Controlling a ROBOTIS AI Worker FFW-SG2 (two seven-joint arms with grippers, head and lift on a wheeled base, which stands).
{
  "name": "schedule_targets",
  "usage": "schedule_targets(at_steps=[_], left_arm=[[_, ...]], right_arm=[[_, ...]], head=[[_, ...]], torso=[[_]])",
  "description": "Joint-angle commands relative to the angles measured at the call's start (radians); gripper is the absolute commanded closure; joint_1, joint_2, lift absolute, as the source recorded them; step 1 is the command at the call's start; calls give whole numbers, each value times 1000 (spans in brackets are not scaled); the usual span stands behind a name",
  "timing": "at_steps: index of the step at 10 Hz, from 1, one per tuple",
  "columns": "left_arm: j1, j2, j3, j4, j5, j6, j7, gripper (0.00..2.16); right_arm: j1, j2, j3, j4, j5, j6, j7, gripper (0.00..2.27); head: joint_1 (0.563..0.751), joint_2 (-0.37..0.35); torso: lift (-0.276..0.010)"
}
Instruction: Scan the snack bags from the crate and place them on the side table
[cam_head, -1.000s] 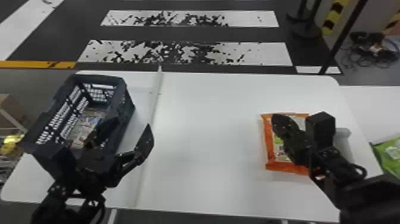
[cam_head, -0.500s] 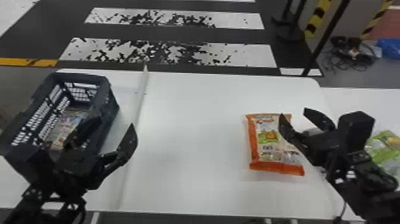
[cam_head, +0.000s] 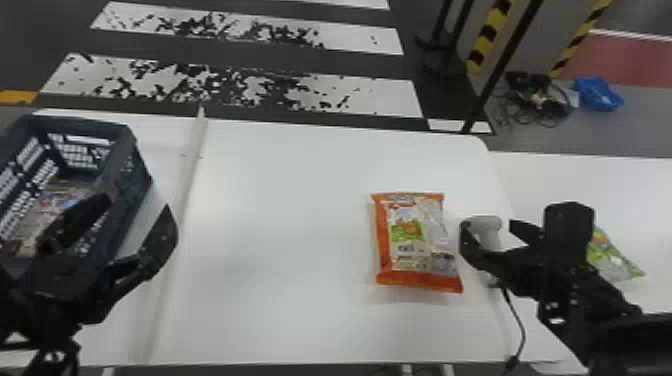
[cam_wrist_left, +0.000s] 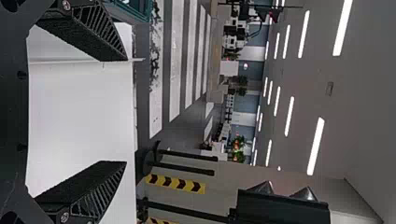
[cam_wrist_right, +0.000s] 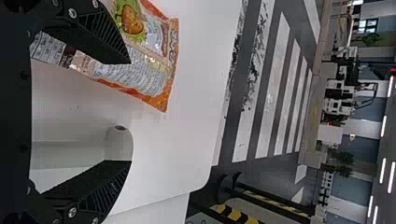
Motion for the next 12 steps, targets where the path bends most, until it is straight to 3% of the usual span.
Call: schedule_targets(at_steps=[1,7,9,11,12], left_arm=[[-2,2,0,4,4,-6,-5,87],[-2,6,3,24,10,-25,-8,87],[-2,6,5,27,10,-28,-8,87],[-2,5,5,30,10,-31,-8,87],[-2,3,3,32,10,-31,-6,87]], right_arm=[[-25,-20,-11,36,1,65,7,140],[-185,-83,12,269,-19,157,56,161],[-237,-92,33,335,-18,181,79,647],[-261,-94,47,359,-19,188,81,2040],[-266,-94,48,359,-15,191,73,2128]], head=[[695,-168],[695,-226],[695,-235],[695,-234],[695,-232]], torso=[[-81],[-81],[-81],[-81],[-81]])
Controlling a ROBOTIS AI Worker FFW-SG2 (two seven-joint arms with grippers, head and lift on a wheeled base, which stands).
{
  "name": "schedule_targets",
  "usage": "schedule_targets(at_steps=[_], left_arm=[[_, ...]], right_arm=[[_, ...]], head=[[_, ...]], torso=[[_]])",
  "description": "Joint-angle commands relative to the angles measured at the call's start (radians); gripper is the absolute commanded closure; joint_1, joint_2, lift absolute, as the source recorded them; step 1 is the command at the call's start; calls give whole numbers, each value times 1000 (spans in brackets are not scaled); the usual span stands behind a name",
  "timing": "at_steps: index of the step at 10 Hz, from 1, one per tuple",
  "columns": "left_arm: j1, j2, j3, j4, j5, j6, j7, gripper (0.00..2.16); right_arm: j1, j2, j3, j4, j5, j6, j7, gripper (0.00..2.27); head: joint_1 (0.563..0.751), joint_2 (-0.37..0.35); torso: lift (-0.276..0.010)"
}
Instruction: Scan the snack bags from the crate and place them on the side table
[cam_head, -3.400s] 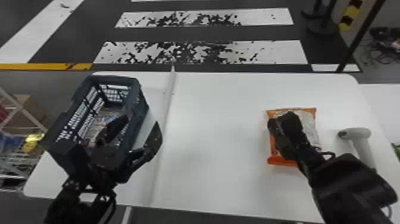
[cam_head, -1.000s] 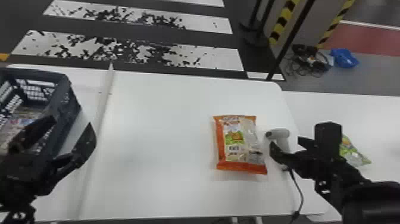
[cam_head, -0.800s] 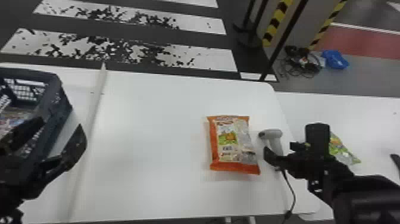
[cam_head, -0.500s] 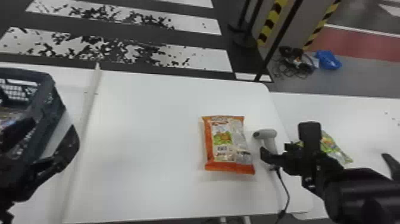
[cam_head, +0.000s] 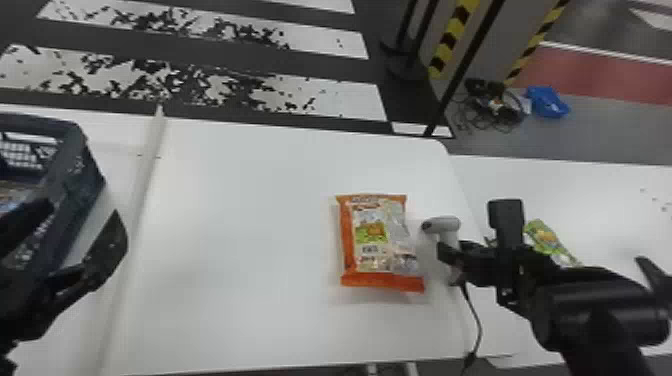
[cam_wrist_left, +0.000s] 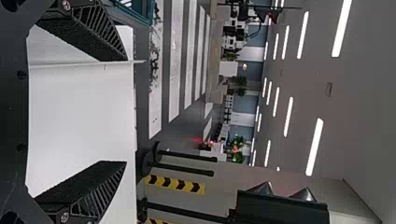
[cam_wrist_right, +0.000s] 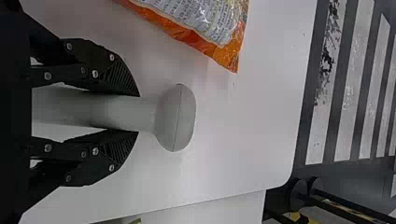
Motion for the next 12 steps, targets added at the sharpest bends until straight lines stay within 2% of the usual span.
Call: schedule_targets(at_steps=[1,4,8,12], left_arm=[[-3,-1,-1,2,0,0,0,87],[-9,-1,-1,8,0,0,2,87],[-15,0,0,8,0,3,2,87],[-12,3,0,7,11,0,2,87]], right_arm=[[-6,0,1,1,2,2,-4,2253],[8,-5,-17,-45,-3,27,-13,2253],[160,24,-72,-404,-10,247,-33,2253],[261,69,-45,-703,-10,447,-33,2256]], head=[[695,-232],[695,-236],[695,-230],[695,-170]], torso=[[-81],[-81],[-81],[-81]])
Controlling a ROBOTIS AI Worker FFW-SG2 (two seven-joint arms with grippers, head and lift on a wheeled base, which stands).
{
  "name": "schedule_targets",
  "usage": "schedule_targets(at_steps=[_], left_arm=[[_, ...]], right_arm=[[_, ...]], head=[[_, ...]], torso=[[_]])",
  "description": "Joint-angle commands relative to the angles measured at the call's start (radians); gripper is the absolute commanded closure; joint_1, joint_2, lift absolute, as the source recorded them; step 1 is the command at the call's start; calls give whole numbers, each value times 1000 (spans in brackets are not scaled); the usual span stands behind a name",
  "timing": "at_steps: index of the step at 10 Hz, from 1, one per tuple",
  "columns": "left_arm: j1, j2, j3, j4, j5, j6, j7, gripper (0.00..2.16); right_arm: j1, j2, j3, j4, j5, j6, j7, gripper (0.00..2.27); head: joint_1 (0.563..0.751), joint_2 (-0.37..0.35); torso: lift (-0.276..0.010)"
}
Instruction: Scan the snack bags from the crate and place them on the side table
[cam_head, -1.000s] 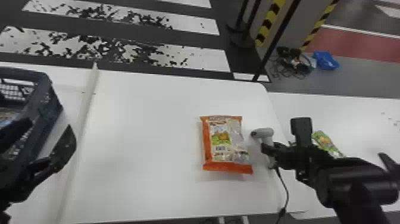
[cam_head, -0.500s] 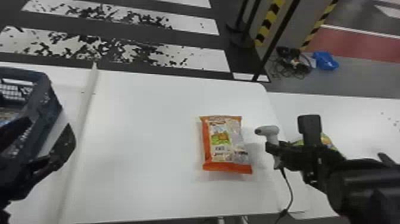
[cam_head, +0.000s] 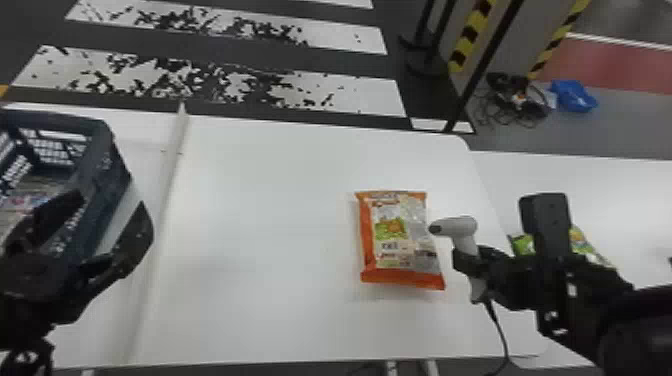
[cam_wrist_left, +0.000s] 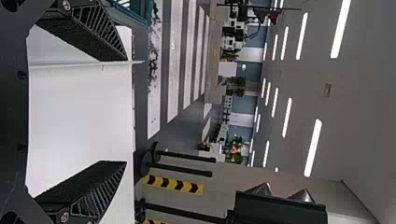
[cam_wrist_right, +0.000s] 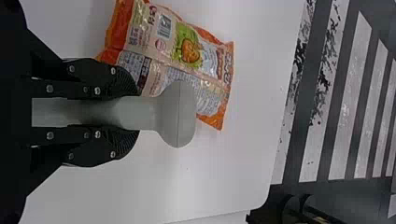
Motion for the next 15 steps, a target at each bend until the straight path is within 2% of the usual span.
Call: schedule_targets(at_steps=[1,3,7,15], left_arm=[[3,0,0,-1,1,-1,2,87],[3,0,-3,-3,4,-1,2,87],[10,-2,-6,-3,3,-1,2,87],[7,-5,-3,12,4,-7,6,87]], right_arm=[[21,13,32,-78,1,59,0,2253],[28,16,88,-129,15,111,0,2253],[-3,18,211,-118,82,127,-28,2253],[-72,18,294,-29,138,121,-57,2256]], head=[[695,-146],[695,-91],[695,-29],[695,-5]], torso=[[-81],[-81],[-81],[-81]])
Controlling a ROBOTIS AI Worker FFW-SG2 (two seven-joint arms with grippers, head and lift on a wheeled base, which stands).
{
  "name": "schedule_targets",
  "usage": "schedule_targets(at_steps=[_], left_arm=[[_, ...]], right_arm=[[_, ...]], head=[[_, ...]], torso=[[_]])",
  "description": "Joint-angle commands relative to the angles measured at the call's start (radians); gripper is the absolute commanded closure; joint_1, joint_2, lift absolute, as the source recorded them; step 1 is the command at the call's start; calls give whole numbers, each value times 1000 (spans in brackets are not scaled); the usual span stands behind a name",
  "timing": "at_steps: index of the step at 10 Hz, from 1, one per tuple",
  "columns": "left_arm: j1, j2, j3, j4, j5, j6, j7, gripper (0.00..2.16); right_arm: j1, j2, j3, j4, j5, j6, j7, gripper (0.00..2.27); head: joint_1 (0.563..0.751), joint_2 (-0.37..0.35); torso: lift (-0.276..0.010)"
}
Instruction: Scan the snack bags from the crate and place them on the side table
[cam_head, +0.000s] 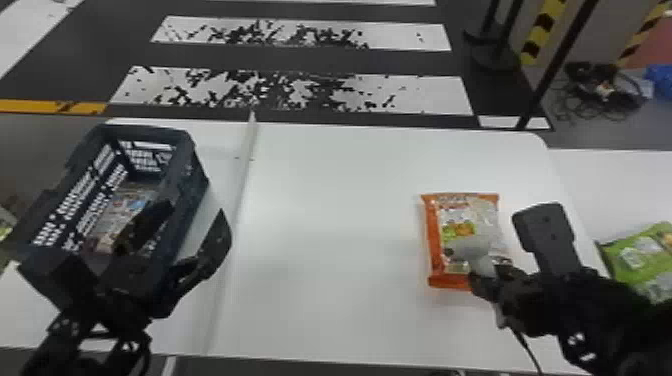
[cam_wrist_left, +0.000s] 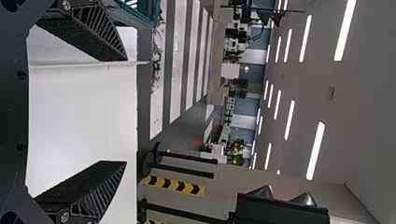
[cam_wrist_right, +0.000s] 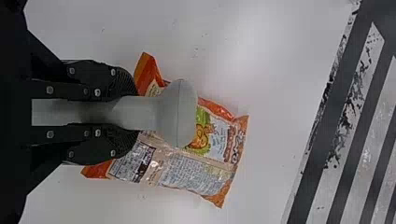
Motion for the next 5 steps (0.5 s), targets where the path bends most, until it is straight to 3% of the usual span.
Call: schedule_targets(at_steps=[1,5], left_arm=[[-5,0,0,7,1,-2,0,87],[-16,3,3,16,1,1,0,87]], right_arm=[[-4,0,0,0,-1,-5,0,2256],[-26,0,-127,49,-29,-73,-6,2256]], head=[[695,-2],[695,-31]], torso=[[-81],[-81]])
